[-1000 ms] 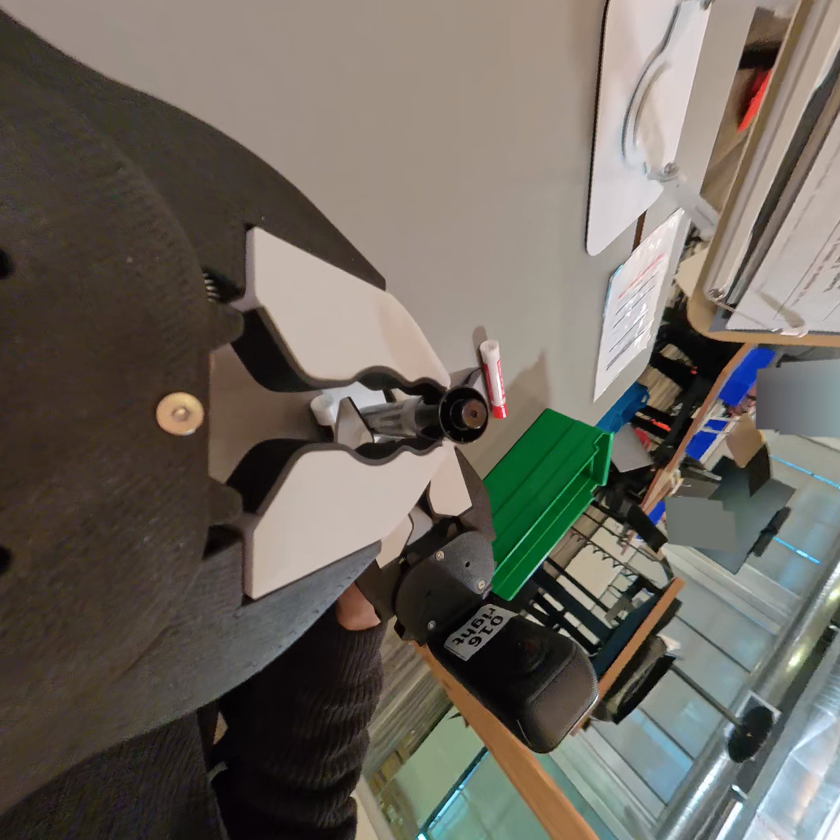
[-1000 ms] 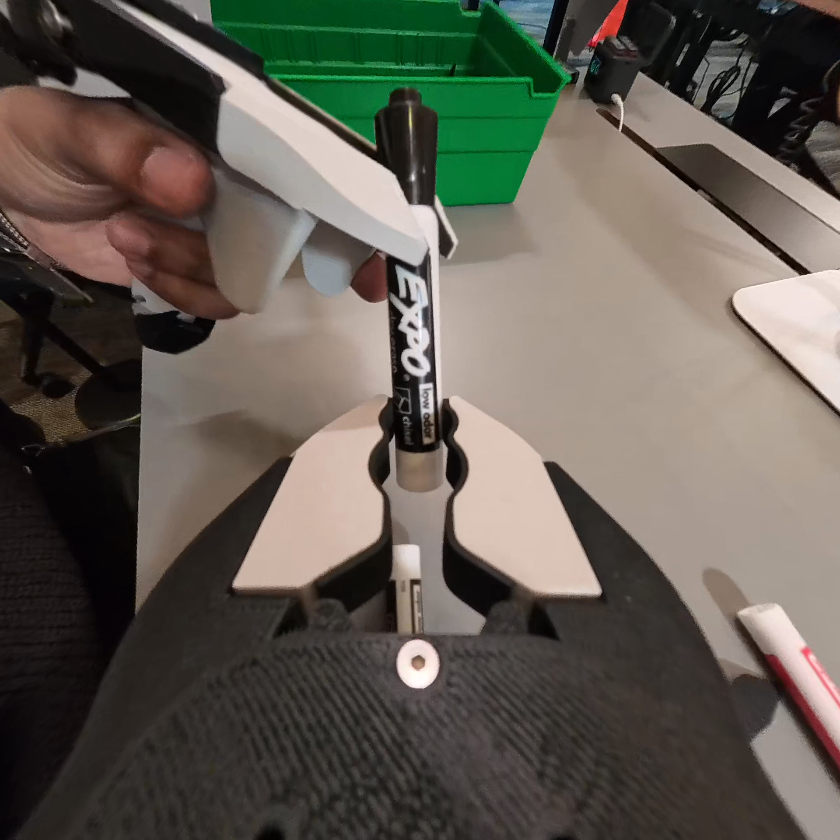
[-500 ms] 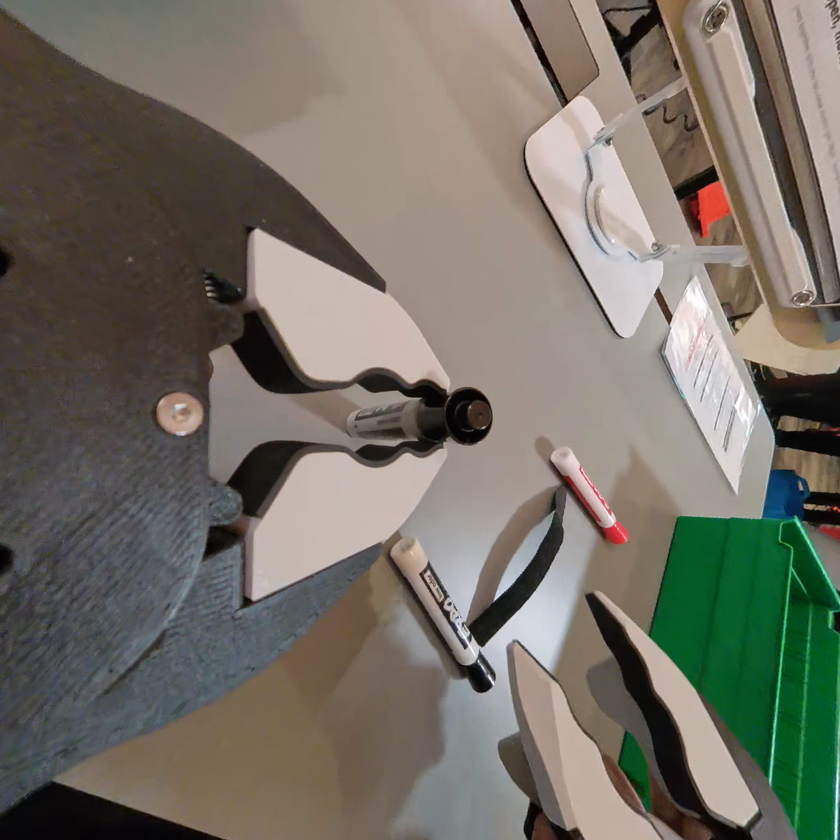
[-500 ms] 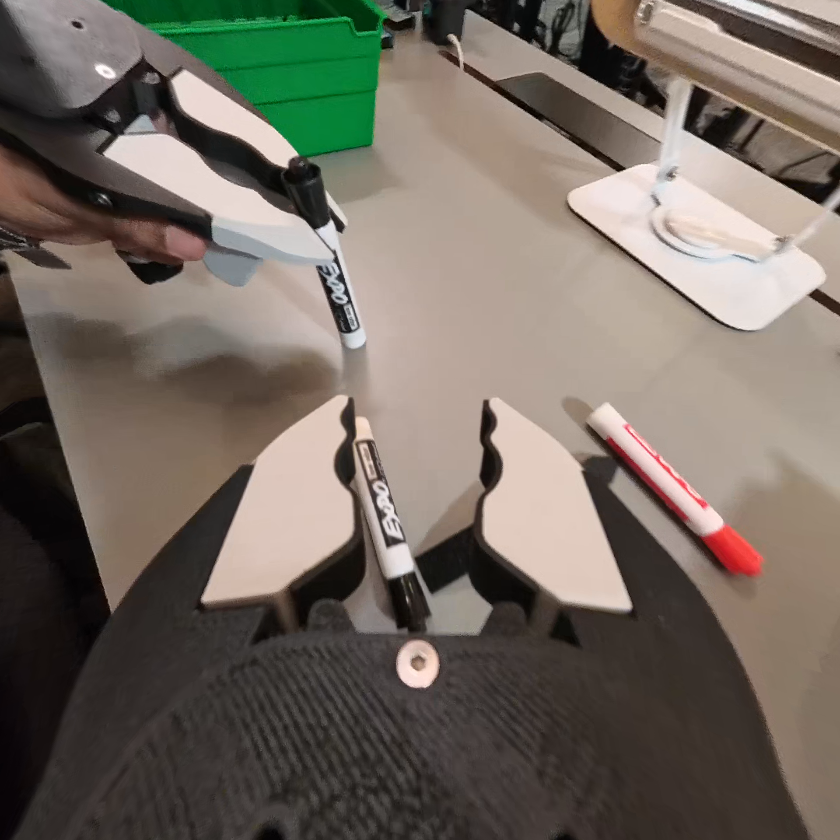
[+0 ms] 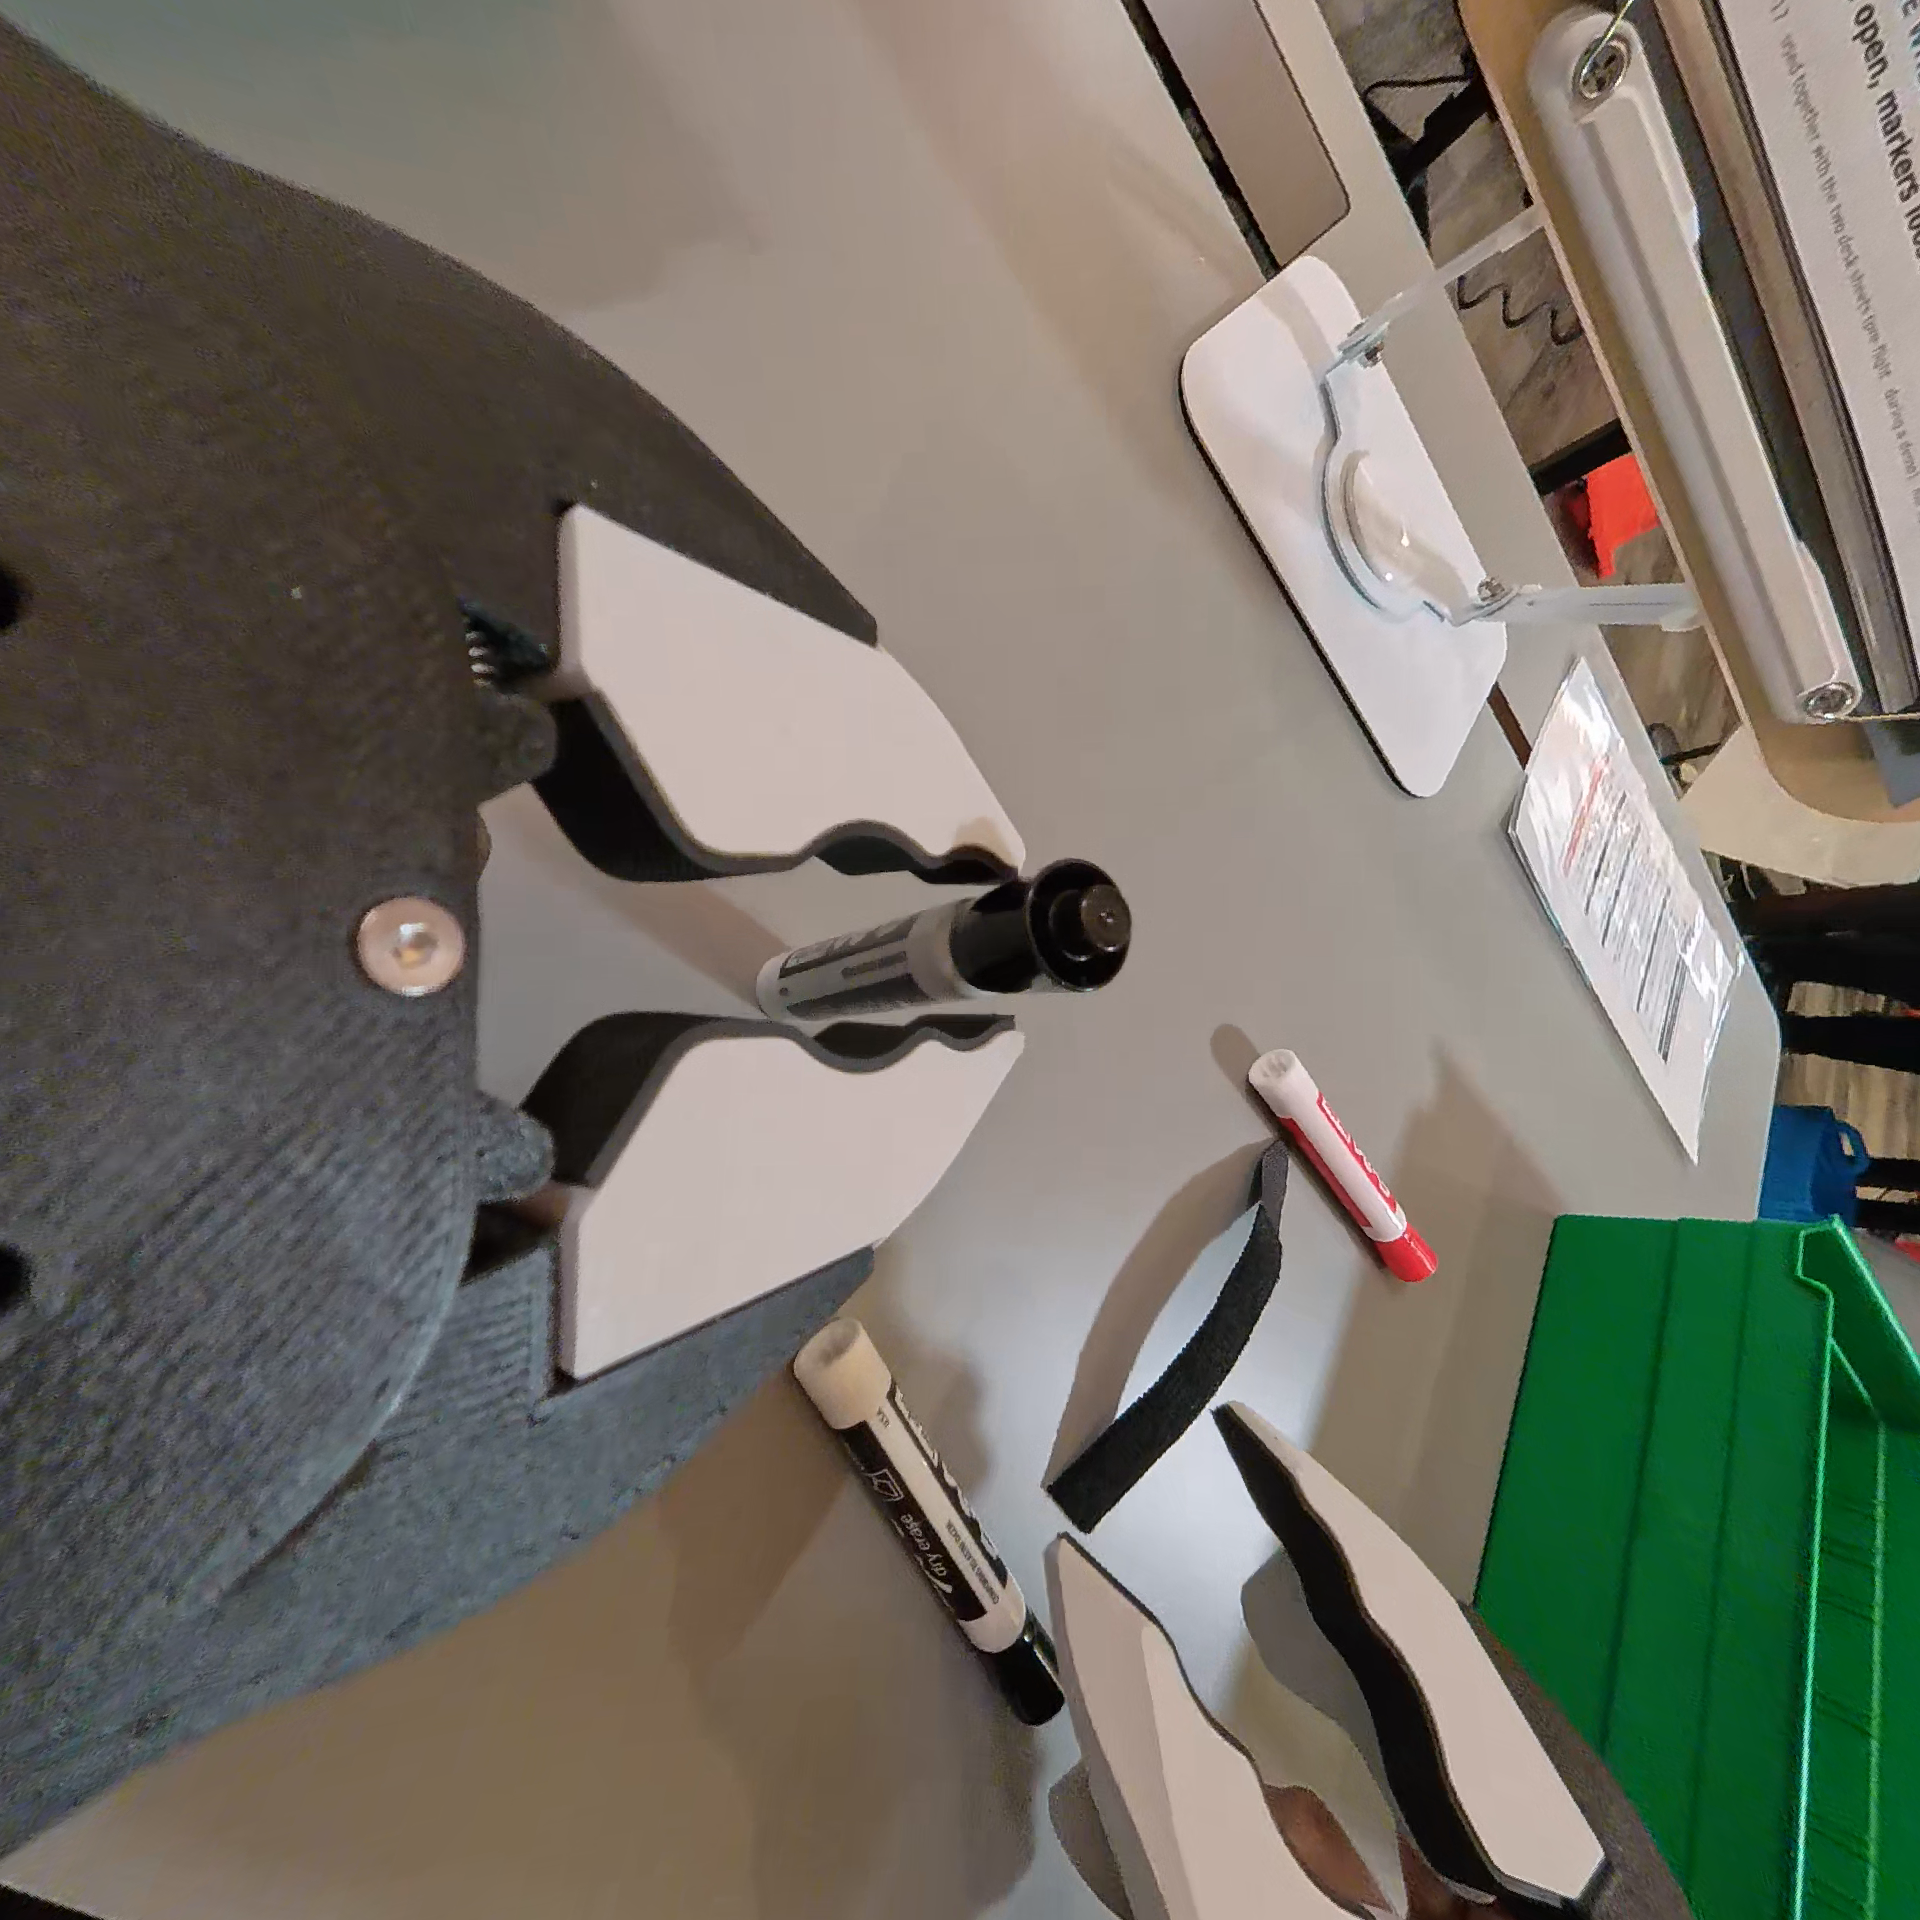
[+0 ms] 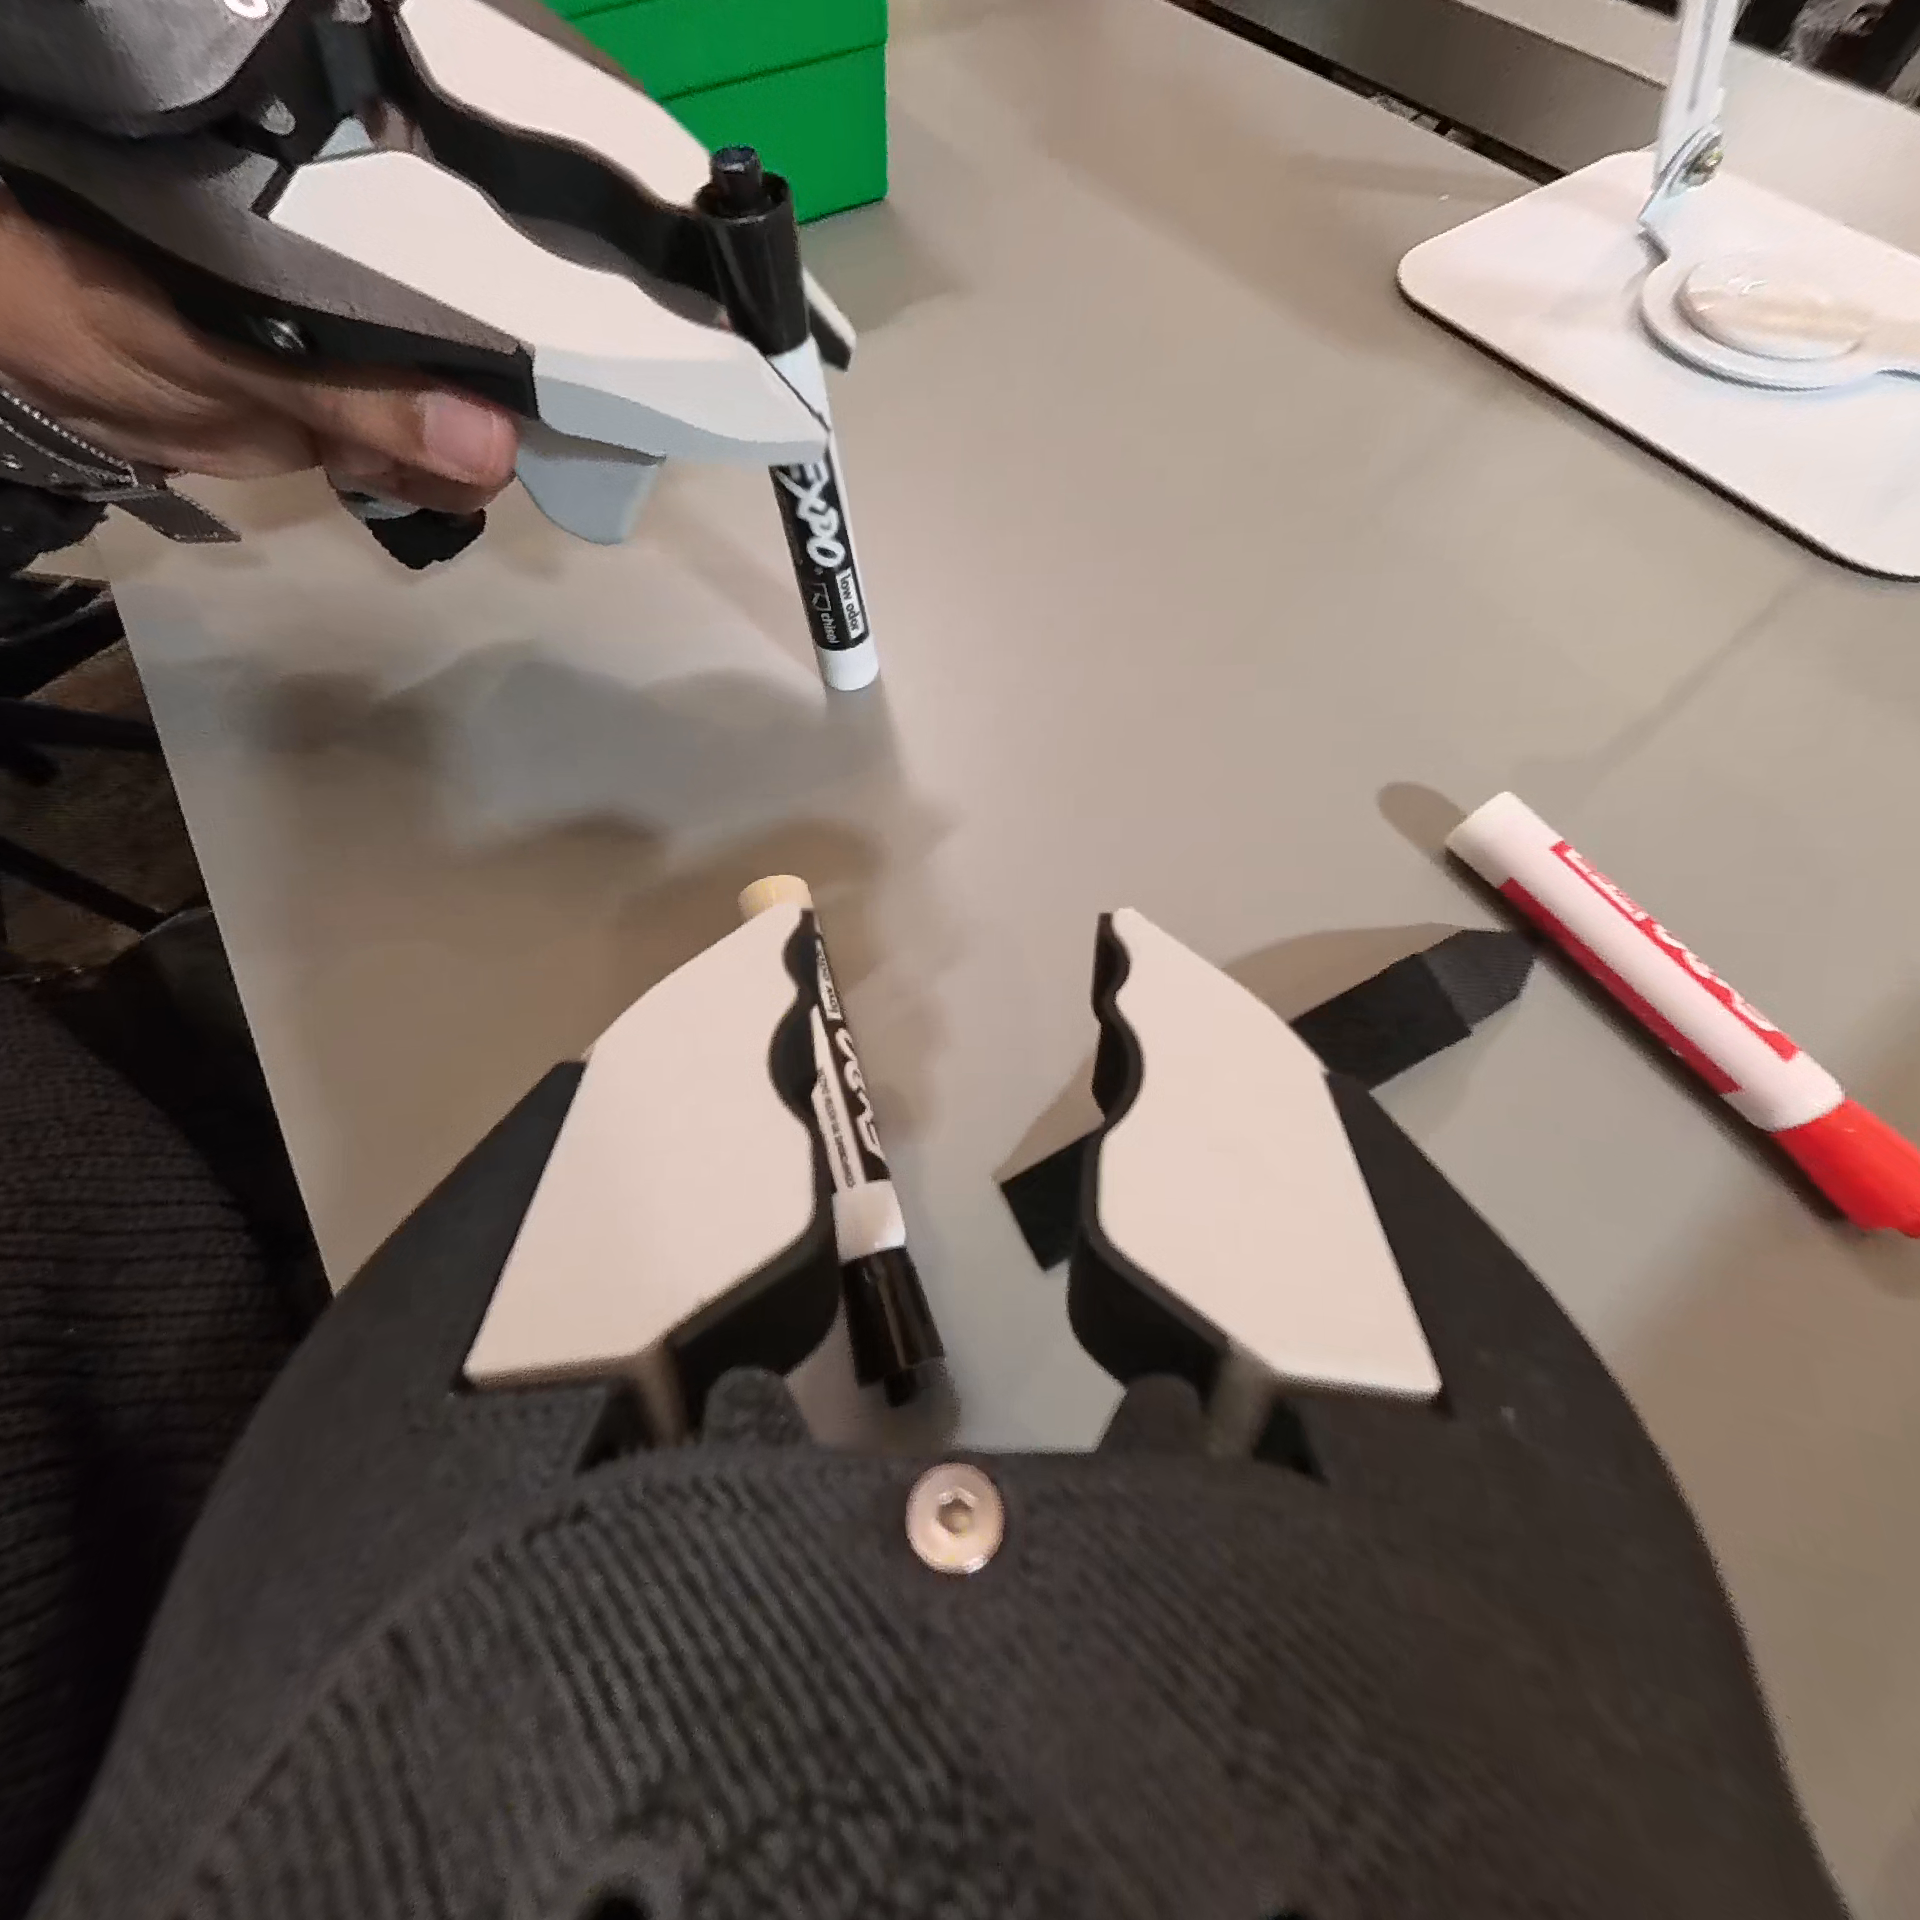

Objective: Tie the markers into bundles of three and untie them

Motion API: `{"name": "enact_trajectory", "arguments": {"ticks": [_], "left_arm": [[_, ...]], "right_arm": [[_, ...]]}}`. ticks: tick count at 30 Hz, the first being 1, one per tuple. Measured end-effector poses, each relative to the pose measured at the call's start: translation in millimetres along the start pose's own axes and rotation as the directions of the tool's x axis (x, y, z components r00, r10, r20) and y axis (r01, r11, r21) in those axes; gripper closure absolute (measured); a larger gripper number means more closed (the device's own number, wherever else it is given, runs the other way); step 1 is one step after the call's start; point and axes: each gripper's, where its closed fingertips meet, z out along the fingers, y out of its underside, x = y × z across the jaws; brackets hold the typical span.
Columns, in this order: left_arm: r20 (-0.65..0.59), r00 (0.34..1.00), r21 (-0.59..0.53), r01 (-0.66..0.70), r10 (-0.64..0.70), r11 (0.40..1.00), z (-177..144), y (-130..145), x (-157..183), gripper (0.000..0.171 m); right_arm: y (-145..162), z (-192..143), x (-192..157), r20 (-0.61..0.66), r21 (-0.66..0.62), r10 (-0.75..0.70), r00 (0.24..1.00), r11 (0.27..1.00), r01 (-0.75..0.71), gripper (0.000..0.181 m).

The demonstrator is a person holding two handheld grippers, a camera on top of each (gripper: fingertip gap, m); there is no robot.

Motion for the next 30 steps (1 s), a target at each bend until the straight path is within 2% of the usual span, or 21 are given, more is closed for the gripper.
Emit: {"name": "enact_trajectory", "arguments": {"ticks": [8, 12, 14, 17, 19, 21, 23, 25, 28, 30], "left_arm": [[0.016, 1.000, 0.003, -0.011, 0.011, 1.000, -2, 0, 0, 0.137], [0.068, 0.997, 0.007, -0.021, 0.020, 1.000, -10, -3, -8, 0.116], [0.108, 0.993, 0.039, -0.046, 0.041, 0.998, -23, -13, -12, 0.105], [0.201, 0.967, 0.115, -0.184, 0.159, 0.976, -47, -40, -8, 0.100], [0.239, 0.926, 0.143, -0.330, 0.291, 0.933, -57, -58, 12, 0.100], [0.171, 0.916, 0.152, -0.388, 0.362, 0.909, -54, -64, 51, 0.100], [-0.032, 0.934, 0.104, -0.351, 0.356, 0.930, -42, -53, 100, 0.095], [-0.198, 0.906, 0.030, -0.377, 0.375, 0.926, -30, -35, 137, 0.093], [-0.226, 0.819, -0.023, -0.546, 0.528, 0.838, -1, -15, 145, 0.100], [-0.353, 0.755, -0.125, -0.623, 0.552, 0.772, 17, 13, 149, 0.104]], "right_arm": [[1, 2, -2, -0.005, -0.010, -0.023, 1.000, 1.000, 0.023, 0.130], [-2, -1, 1, -0.010, 0.012, -0.007, 1.000, 1.000, 0.007, 0.131], [-7, -5, 5, -0.015, 0.047, 0.015, 1.000, 0.999, -0.014, 0.131], [-15, -13, 16, -0.007, 0.119, 0.097, 0.995, 0.988, -0.096, 0.133], [-18, -19, 26, 0.008, 0.169, 0.175, 0.984, 0.970, -0.174, 0.133], [-22, -27, 38, 0.014, 0.223, 0.241, 0.970, 0.945, -0.238, 0.134], [-29, -40, 52, -0.027, 0.294, 0.260, 0.965, 0.925, -0.240, 0.137], [-36, -55, 64, -0.087, 0.355, 0.254, 0.963, 0.911, -0.208, 0.139], [-41, -67, 71, -0.105, 0.407, 0.263, 0.959, 0.891, -0.200, 0.140], [-39, -65, 70, -0.069, 0.406, 0.279, 0.958, 0.885, -0.229, 0.142]]}}
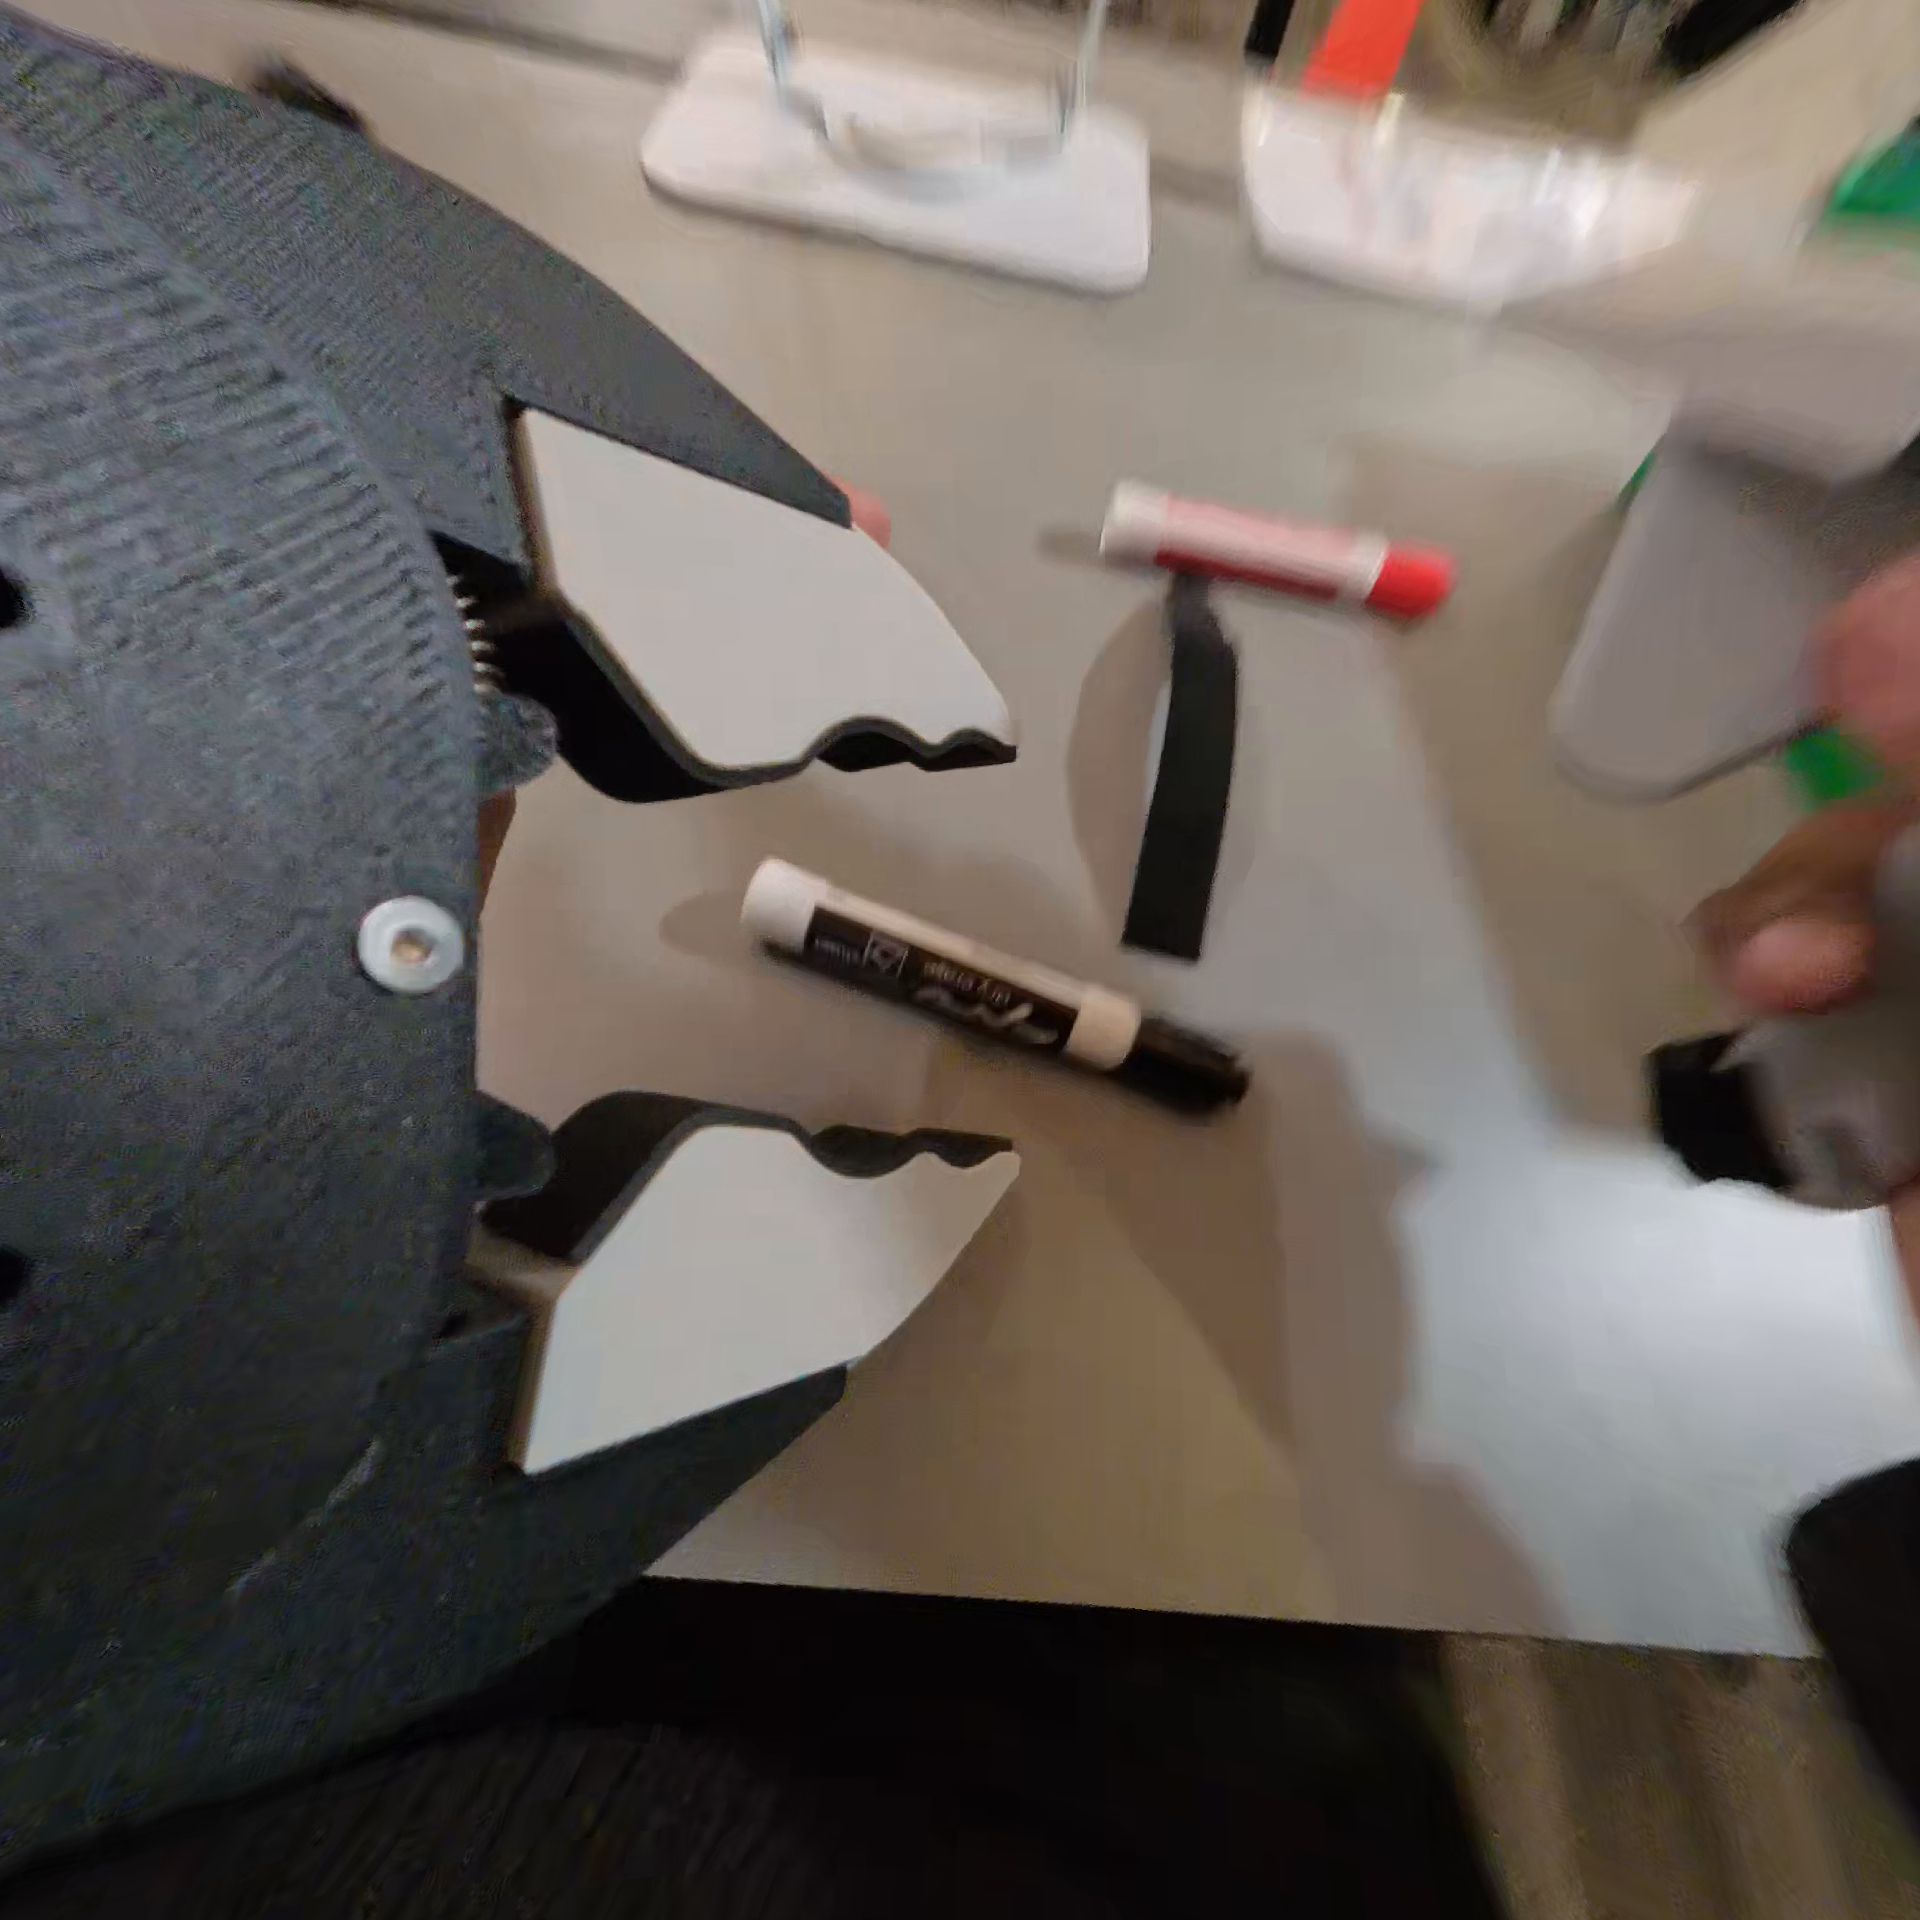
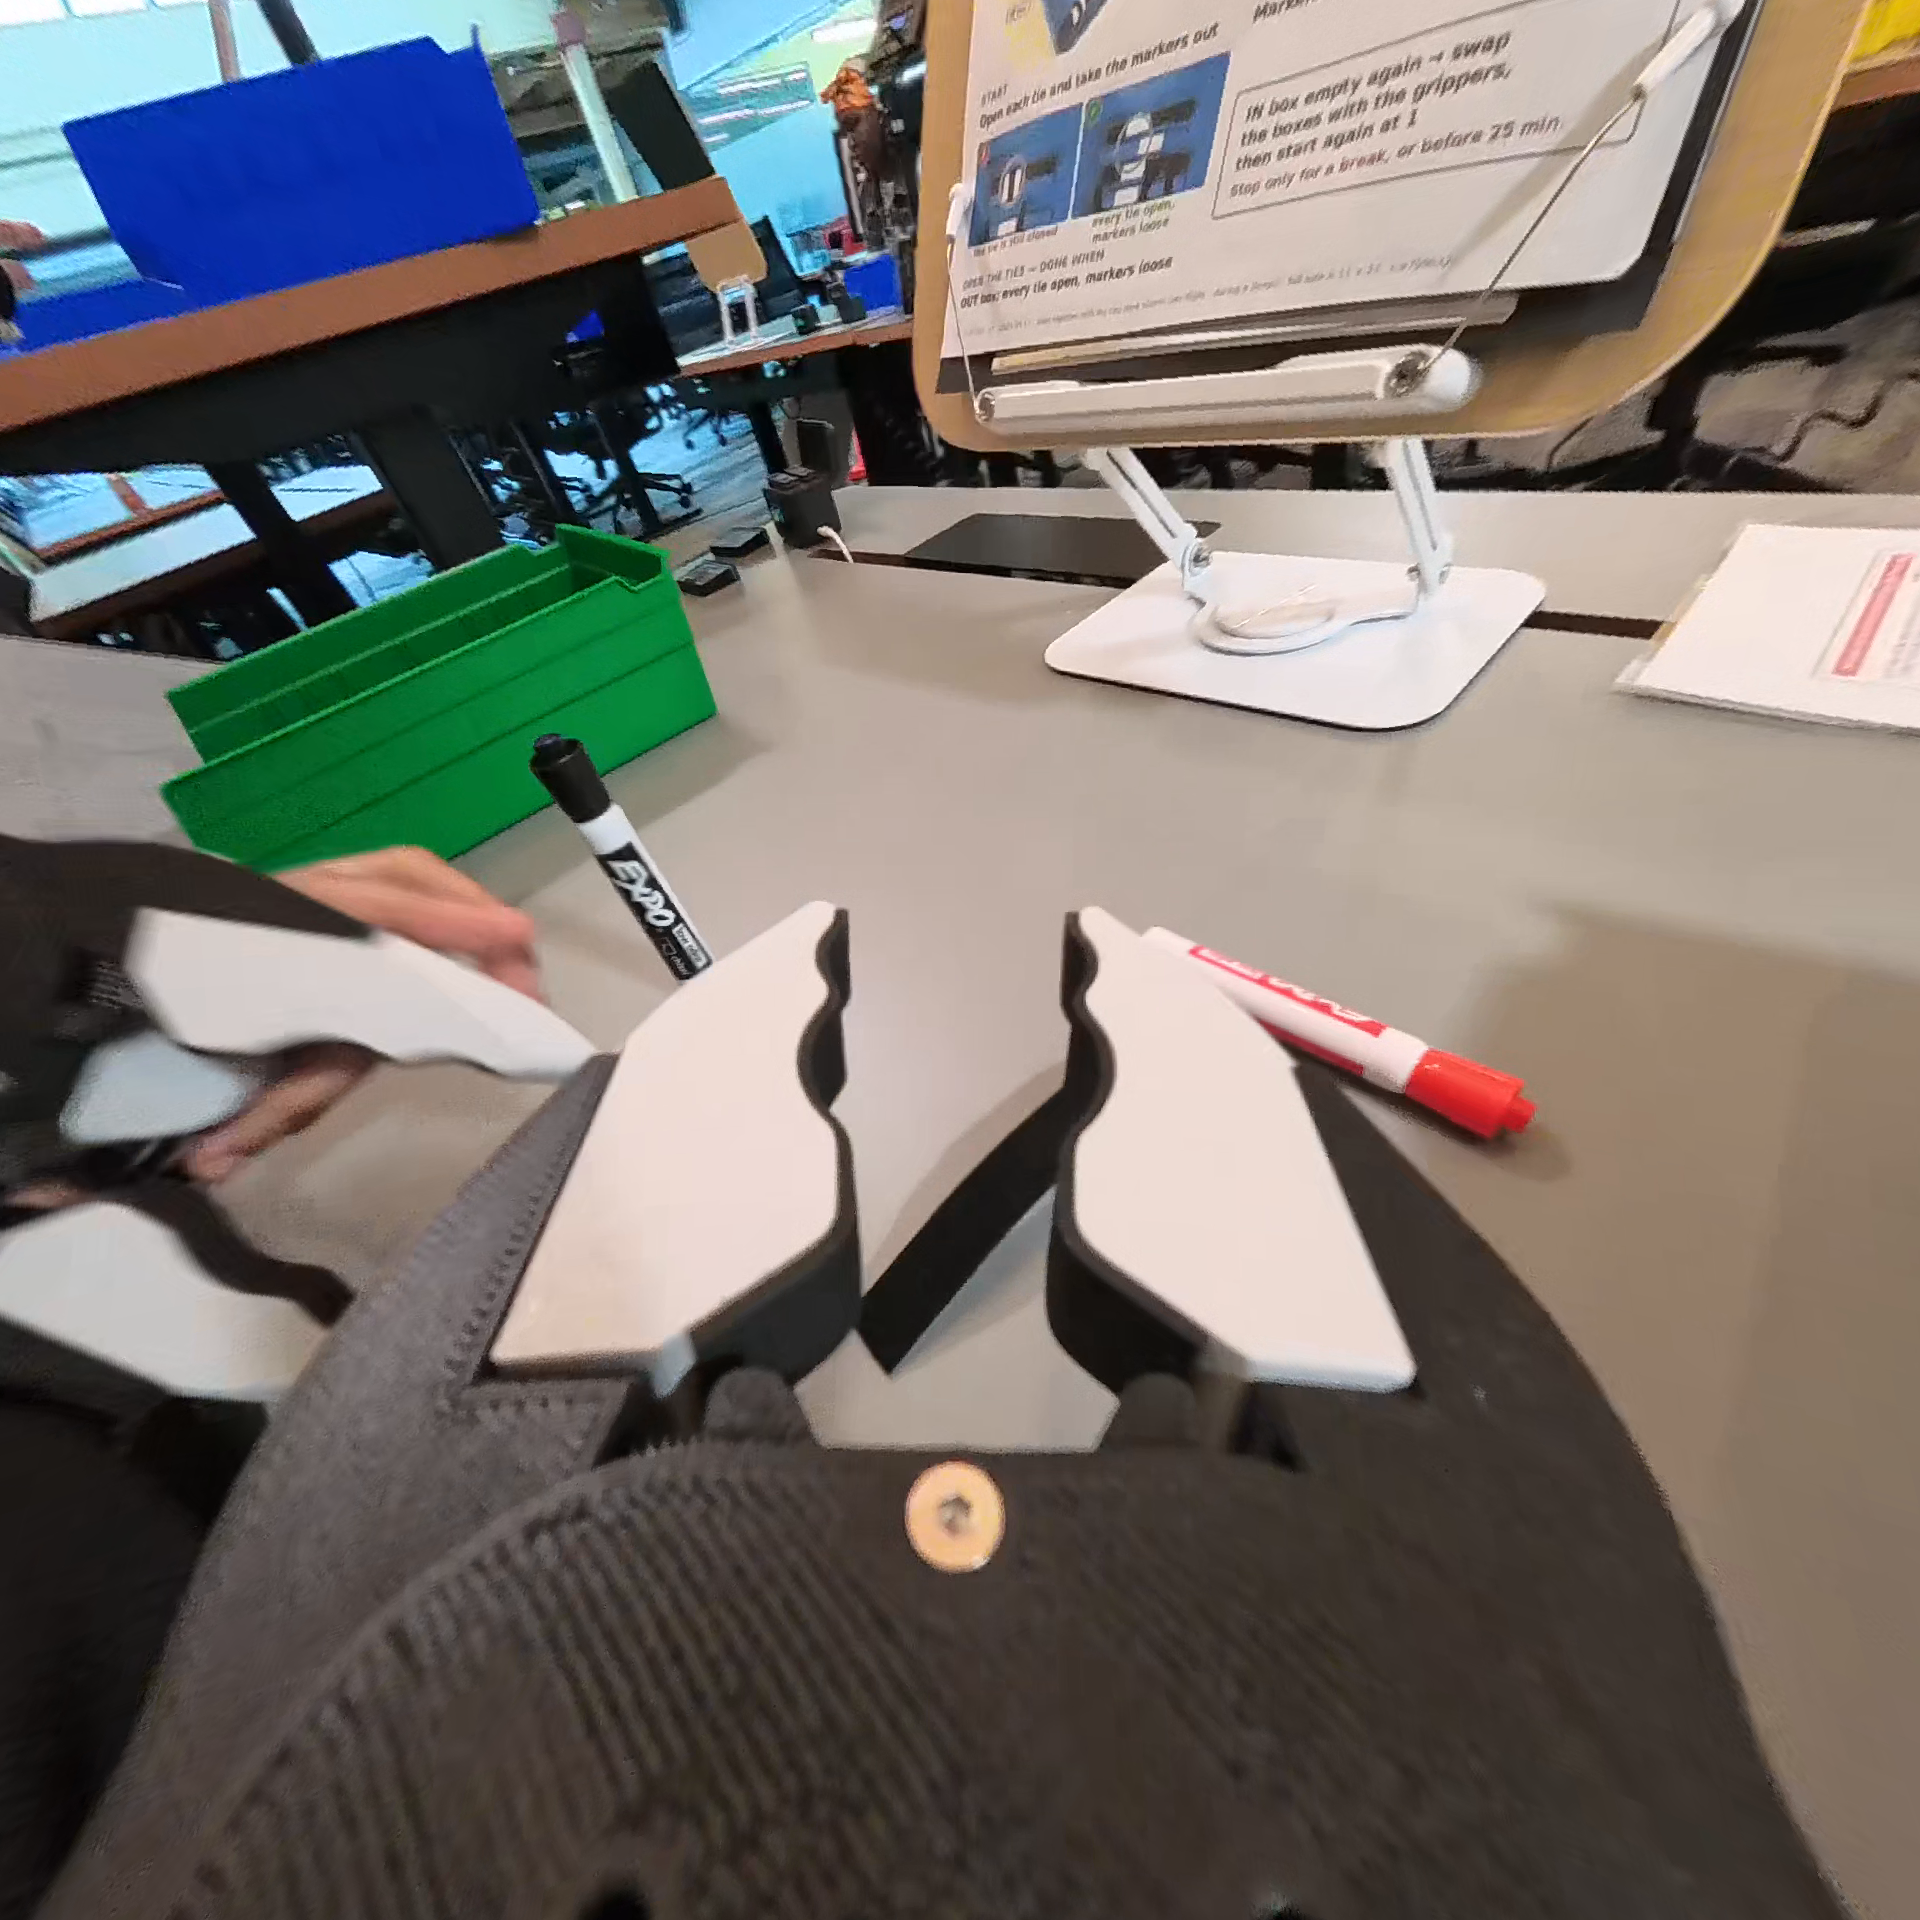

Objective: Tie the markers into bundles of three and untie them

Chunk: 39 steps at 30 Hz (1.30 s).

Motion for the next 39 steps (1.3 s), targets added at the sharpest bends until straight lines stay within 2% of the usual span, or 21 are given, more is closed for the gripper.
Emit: {"name": "enact_trajectory", "arguments": {"ticks": [3, 6, 10, 13, 15, 17, 21, 24, 28, 31, 33, 35, 37, 39], "left_arm": [[-0.176, 0.984, -0.158, -0.002, -0.026, 0.988, 28, 23, 17, 0.104], [-0.209, 0.967, -0.203, 0.100, -0.143, 0.974, 36, 25, 17, 0.148], [-0.286, 0.929, -0.208, 0.180, -0.236, 0.961, 27, 26, 31, 0.151], [-0.242, 0.901, -0.102, 0.347, -0.361, 0.932, 17, 20, 26, 0.151], [-0.241, 0.850, -0.009, 0.481, -0.469, 0.877, 3, 12, 16, 0.152], [-0.225, 0.820, 0.130, 0.561, -0.527, 0.817, -16, 2, -3, 0.152], [-0.063, 0.775, 0.367, 0.604, -0.629, 0.707, -51, 0, -48, 0.152], [-0.001, 0.744, 0.453, 0.596, -0.668, 0.663, -65, 2, -60, 0.152], [0.054, 0.759, 0.454, 0.560, -0.649, 0.693, -62, 5, -62, 0.152], [0.053, 0.781, 0.464, 0.533, -0.623, 0.708, -63, 3, -58, 0.152], [0.064, 0.795, 0.479, 0.505, -0.603, 0.717, -64, 0, -56, 0.152], [0.071, 0.809, 0.473, 0.488, -0.584, 0.734, -62, -1, -53, 0.152], [0.080, 0.805, 0.465, 0.491, -0.588, 0.736, -61, 2, -52, 0.152], [0.097, 0.793, 0.453, 0.503, -0.601, 0.737, -59, 7, -55, 0.135]], "right_arm": [[1, 1, -2, 0.024, 0.004, 0.017, 1.000, 1.000, -0.017, 0.143], [1, 1, -4, 0.026, 0.001, -0.008, 1.000, 1.000, 0.008, 0.144], [5, 4, -5, 0.036, -0.015, -0.012, 0.999, 1.000, 0.013, 0.144], [6, 4, -5, 0.051, -0.012, 0.008, 0.999, 1.000, -0.007, 0.144], [3, 3, -6, 0.057, 0.003, 0.021, 0.998, 1.000, -0.021, 0.143], [1, 2, -8, 0.069, 0.020, 0.034, 0.997, 0.999, -0.035, 0.142], [-4, 4, -27, 0.154, 0.051, 0.085, 0.984, 0.994, -0.094, 0.140], [-5, 10, -60, 0.280, 0.049, 0.151, 0.948, 0.984, -0.171, 0.134], [0, 20, -107, 0.411, -0.009, 0.219, 0.885, 0.972, -0.236, 0.127], [5, 28, -123, 0.440, -0.054, 0.280, 0.853, 0.957, -0.286, 0.127], [8, 33, -128, 0.450, -0.084, 0.322, 0.833, 0.944, -0.319, 0.137], [11, 37, -127, 0.439, -0.096, 0.343, 0.831, 0.937, -0.336, 0.162], [14, 39, -125, 0.430, -0.102, 0.327, 0.842, 0.944, -0.315, 0.163], [17, 41, -119, 0.401, -0.099, 0.294, 0.868, 0.955, -0.278, 0.163]]}}
